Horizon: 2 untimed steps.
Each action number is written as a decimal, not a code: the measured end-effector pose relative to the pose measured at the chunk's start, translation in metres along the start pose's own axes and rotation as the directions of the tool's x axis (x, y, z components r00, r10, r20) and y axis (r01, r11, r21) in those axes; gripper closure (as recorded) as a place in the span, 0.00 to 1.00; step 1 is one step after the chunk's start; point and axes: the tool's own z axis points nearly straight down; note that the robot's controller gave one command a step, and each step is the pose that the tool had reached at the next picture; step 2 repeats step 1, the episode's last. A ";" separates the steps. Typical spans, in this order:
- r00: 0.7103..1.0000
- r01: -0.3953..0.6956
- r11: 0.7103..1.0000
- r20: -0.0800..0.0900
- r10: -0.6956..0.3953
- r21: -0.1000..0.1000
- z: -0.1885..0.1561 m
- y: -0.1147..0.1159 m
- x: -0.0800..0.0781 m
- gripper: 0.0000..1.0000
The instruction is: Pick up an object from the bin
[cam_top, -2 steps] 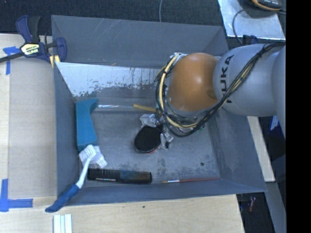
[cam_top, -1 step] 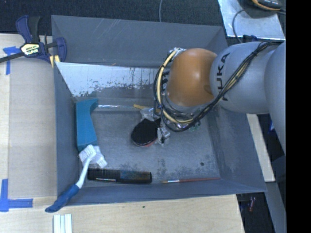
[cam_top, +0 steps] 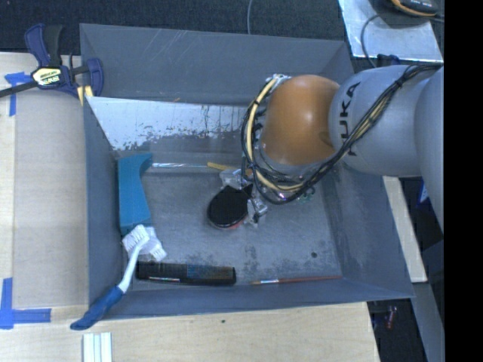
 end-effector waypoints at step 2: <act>1.000 -0.031 1.000 0.004 0.031 0.000 -0.066 0.008 0.001 1.00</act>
Offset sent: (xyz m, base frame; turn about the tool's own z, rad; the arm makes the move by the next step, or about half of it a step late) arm -0.0140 0.0001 0.1286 -0.0043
